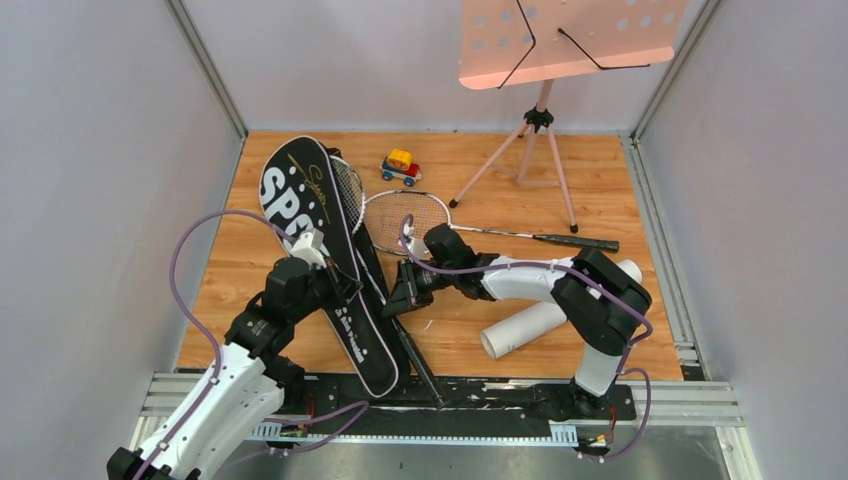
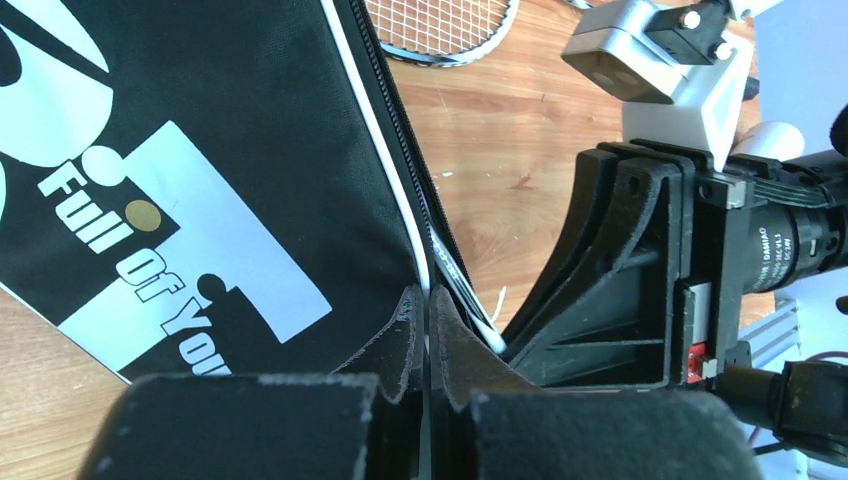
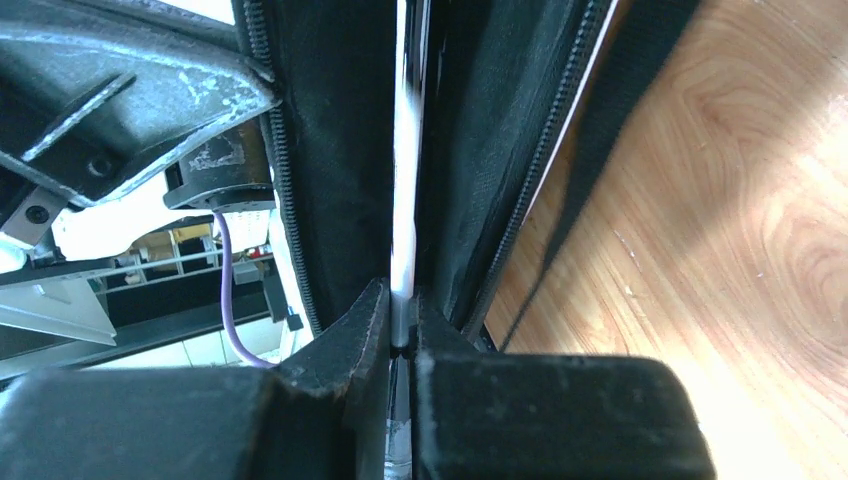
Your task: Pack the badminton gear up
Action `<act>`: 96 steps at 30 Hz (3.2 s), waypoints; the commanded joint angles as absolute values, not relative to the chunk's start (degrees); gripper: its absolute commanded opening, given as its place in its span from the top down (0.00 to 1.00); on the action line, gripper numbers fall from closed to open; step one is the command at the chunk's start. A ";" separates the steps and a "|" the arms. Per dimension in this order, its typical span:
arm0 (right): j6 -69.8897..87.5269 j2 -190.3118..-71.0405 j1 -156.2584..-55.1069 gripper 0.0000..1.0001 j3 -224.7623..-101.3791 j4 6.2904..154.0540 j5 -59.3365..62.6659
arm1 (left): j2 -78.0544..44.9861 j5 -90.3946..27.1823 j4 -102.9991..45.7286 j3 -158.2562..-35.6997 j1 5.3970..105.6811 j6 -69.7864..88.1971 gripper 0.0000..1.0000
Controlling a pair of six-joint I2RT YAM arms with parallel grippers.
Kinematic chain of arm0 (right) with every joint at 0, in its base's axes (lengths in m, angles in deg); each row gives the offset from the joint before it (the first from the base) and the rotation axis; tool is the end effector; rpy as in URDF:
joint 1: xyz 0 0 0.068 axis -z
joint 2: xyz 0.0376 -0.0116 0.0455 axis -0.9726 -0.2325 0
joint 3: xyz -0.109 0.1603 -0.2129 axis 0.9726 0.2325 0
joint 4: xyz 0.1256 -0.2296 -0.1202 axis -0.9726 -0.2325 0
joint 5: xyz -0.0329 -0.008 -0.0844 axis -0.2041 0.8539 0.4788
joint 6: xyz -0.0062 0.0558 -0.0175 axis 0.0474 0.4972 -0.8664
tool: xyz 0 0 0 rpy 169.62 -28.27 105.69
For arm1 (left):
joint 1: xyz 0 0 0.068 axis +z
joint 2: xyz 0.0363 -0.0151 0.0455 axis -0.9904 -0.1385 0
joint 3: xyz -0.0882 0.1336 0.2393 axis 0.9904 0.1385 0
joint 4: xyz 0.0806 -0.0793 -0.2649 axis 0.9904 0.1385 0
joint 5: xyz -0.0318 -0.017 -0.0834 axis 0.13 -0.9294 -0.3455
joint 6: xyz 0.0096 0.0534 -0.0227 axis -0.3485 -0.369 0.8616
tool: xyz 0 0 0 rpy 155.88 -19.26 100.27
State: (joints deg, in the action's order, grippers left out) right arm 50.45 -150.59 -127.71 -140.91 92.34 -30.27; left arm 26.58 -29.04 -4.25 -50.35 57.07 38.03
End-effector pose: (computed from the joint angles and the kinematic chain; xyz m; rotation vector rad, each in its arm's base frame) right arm 0.2225 0.3197 0.1643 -0.5301 2.5476 1.5916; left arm 0.1466 -0.0729 0.2338 -0.2288 2.1629 -0.7823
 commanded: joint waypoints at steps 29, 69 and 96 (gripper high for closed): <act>49.63 -166.43 -124.13 1.00 -163.01 95.61 -27.91 | 37.04 -41.74 -7.74 -46.02 57.25 49.35 1.00; 53.60 -173.14 -126.65 0.81 -168.83 97.77 -12.72 | 43.40 -35.11 -12.32 -38.97 57.25 61.19 1.00; 11.00 -141.49 -124.50 0.54 -149.70 71.61 -0.67 | 21.23 -4.92 -8.69 -49.79 57.34 47.62 0.74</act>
